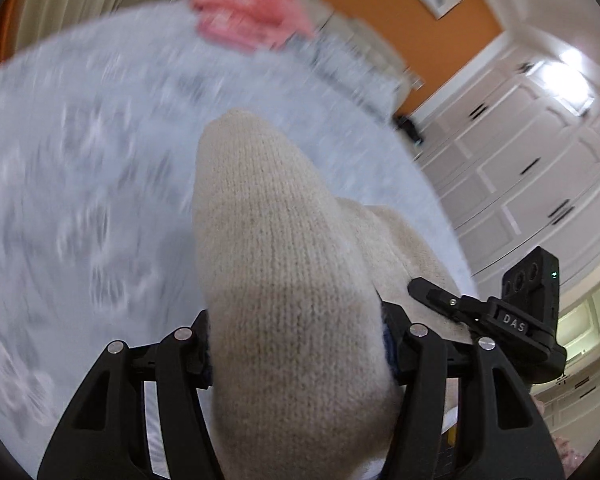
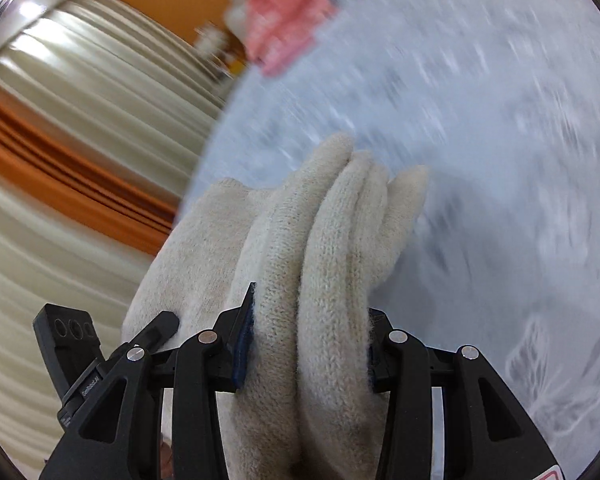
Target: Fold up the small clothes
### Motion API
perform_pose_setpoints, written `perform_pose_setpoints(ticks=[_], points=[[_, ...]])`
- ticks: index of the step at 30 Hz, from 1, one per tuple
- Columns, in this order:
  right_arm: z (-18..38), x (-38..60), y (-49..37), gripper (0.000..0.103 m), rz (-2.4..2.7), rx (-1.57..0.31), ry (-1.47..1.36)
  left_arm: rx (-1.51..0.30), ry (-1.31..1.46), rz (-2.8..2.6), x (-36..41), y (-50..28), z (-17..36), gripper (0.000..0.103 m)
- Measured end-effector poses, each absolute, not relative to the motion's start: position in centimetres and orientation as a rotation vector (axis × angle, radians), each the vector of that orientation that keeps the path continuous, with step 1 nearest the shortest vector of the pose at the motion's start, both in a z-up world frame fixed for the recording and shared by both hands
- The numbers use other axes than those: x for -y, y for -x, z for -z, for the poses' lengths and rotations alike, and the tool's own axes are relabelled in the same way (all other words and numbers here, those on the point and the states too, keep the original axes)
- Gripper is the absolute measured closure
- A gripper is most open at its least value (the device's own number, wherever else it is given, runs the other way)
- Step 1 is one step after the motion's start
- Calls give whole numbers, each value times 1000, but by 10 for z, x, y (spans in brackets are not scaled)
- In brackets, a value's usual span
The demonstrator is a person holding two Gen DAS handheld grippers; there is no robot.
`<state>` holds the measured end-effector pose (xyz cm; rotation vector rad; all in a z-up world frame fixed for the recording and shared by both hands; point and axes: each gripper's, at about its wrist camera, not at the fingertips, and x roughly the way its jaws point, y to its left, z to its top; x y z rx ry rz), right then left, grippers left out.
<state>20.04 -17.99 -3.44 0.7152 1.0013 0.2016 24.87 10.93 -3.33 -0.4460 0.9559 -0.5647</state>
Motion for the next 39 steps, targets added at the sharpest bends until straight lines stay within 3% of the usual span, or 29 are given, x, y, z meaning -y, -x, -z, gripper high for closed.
perform_pose_setpoints(ticks=[2,5,10,12,17,20,21,26,28,30,31,35,39], points=[[68,180,-199,59,-178,-1088,-714,-1041,439,527,-107,-246,72,47],[97,186,-189,51,-155,-1151,-723,-1088,458,460,-115,-232,107,35],[56,205,-166,48,-130,-1034,-728,-1011,498,420,-135,-207,80,29],[40,203,-163,48,-164,-989,-722,-988,488,413,-137,-201,69,22],[65,168,-180,47,-164,-1134,-545,-1078,441,365,-124,-202,90,19],[81,164,-193,85,-151,-1188,-559,-1097,503,373,-122,-200,102,34],[67,162,-198,88,-161,-1163,-554,-1088,513,361,-123,-199,99,36],[6,153,-199,89,-212,-1031,-396,-1060,500,349,-124,-194,86,34],[28,155,-202,89,-176,-1105,-360,-1086,456,327,-121,-195,95,32],[79,158,-205,89,-125,-1265,-335,-1118,428,305,-120,-194,103,23],[83,164,-200,89,-118,-1246,-385,-1124,425,300,-120,-193,103,22],[43,169,-170,81,-102,-1118,-460,-1099,347,258,-120,-178,78,23],[13,143,-142,80,-126,-1064,-375,-1066,231,228,-115,-160,55,20]])
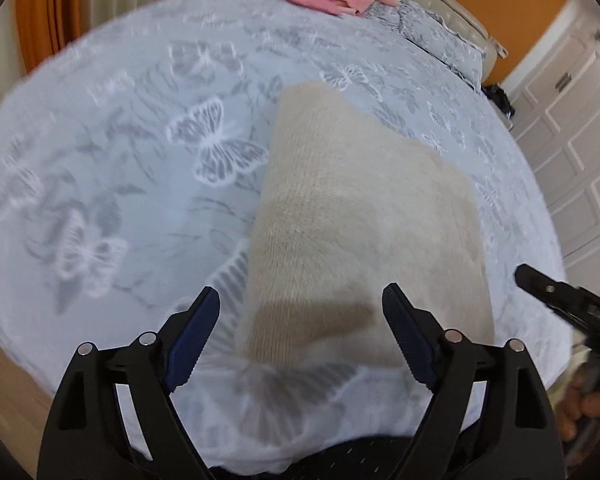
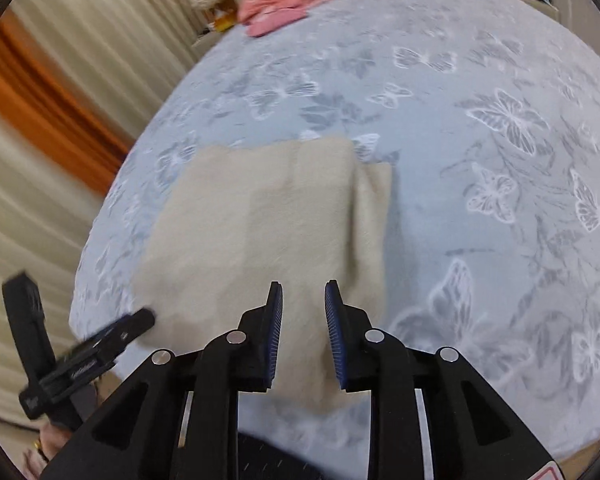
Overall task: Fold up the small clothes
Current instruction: 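Lay the folded sweater on the bed and open both grippers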
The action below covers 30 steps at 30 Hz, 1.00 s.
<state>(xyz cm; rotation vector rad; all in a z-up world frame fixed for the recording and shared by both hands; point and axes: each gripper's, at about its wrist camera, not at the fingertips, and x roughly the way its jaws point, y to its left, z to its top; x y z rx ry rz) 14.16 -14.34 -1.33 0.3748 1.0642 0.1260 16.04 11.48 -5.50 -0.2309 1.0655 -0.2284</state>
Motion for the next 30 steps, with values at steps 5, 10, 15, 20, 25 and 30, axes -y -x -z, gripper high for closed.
perform_pose_setpoints(ticks=[5,10,15,20,25,30], points=[[6,117,-114,78,-135,-1068,-299,-1002,62,173,-103,-131,30,16],[-2,108,-95,78,-135,-1058,-286,-981,-1,160,-101,-110,19,16],[18,119,-90,42,-48,-1129,-291,-983,-3,153,-104,-103,18,15],[58,142,-94,31,-19,-1228,-466,-1060,15,142,-107,-105,36,13],[71,137,-113,82,-91,-1245,-554,-1136,123,168,-113,-113,59,13],[-12,119,-114,88,-131,-1032,-319,-1165,100,123,-117,-122,76,13]])
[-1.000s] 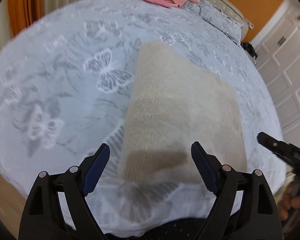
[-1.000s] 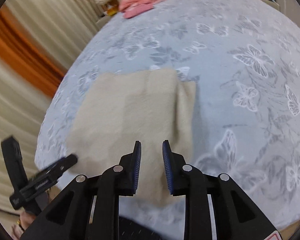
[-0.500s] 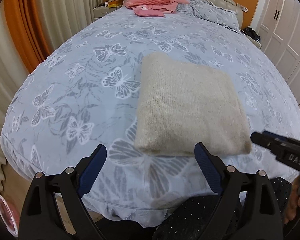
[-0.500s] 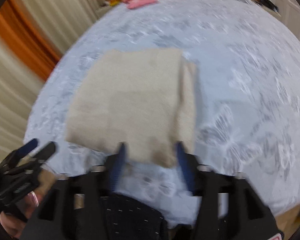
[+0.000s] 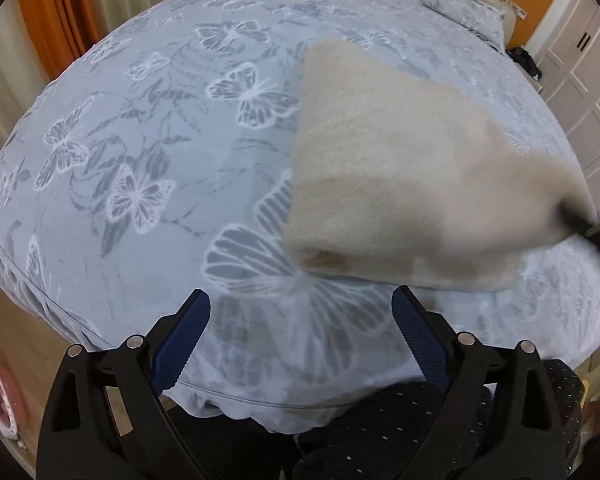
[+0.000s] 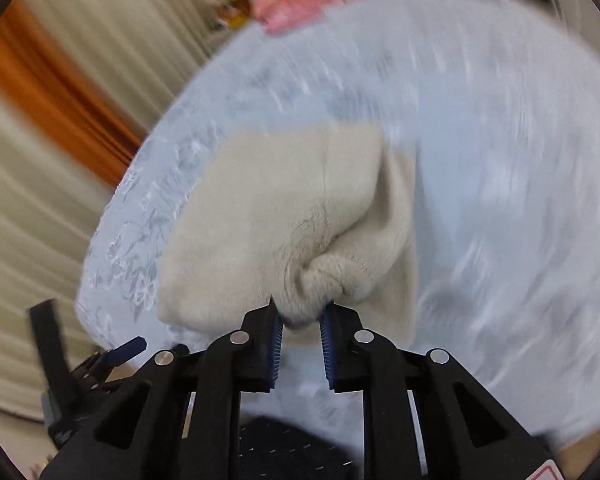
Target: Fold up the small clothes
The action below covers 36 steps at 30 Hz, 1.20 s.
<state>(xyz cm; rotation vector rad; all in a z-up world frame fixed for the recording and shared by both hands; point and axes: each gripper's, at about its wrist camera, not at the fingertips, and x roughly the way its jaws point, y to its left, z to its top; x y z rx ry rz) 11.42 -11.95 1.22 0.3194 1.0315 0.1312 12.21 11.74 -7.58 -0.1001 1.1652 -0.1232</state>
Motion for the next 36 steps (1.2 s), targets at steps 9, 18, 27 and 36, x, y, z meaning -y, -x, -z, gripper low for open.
perform_pose_setpoints(ticks=[9,18,27,36], points=[[85,154,-114,74,-20,-1254,-475,-1210,11,1,-126,-143,103,13],[22,164,-65,38,62,-1107,-409,-1126,14,4,-131,-120,55,13],[-4,177,-24,20,171,-1021,-271,-1000,-33,34,-94,-79,10,5],[-15,172,12,18,148,-947,-262,-907,-36,42,-77,-41,-3,5]])
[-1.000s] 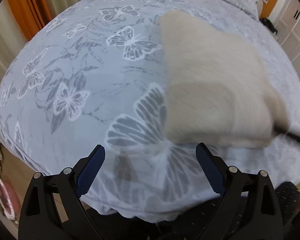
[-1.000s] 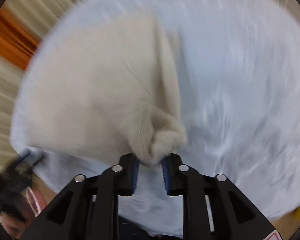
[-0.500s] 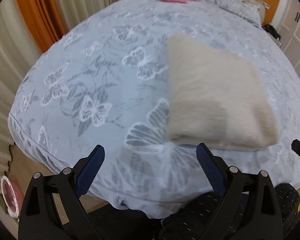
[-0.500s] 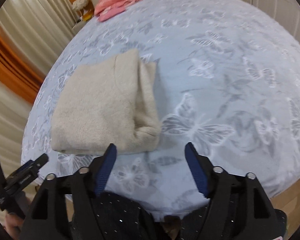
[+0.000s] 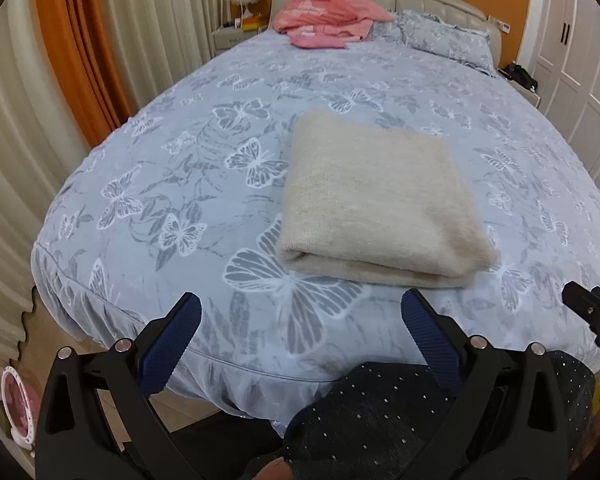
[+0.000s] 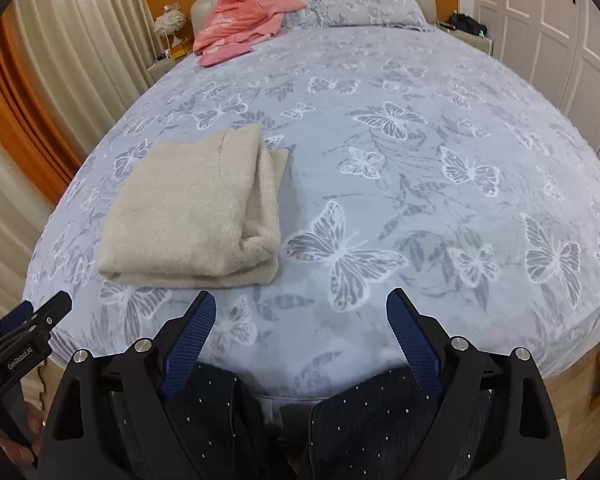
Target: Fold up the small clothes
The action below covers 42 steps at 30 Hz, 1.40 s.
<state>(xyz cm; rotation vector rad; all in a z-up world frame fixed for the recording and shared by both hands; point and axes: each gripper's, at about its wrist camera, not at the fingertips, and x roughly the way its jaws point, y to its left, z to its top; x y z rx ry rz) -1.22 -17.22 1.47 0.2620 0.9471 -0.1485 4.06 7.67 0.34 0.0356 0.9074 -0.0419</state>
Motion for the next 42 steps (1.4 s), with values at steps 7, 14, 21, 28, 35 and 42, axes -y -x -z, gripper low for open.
perform_pose_setpoints(ticks=[7,14,21,28,35,42], points=[[-7,159,39,18,142,-914,-238,-865,-59,72,-63,-17,1,5],[-3,151,53,18,143,-903,-212,-836,-55,63,-58,0,4,5],[-1,152,58,18,150,-896,-218,-830,-42,50,-60,4,2,5],[2,148,60,18,154,-896,-214,-811,-60,20,-59,9,1,5],[3,147,63,18,148,-885,-214,-800,-55,18,-60,12,2,5],[3,141,64,18,146,-880,-192,-812,-48,8,-61,11,6,5]])
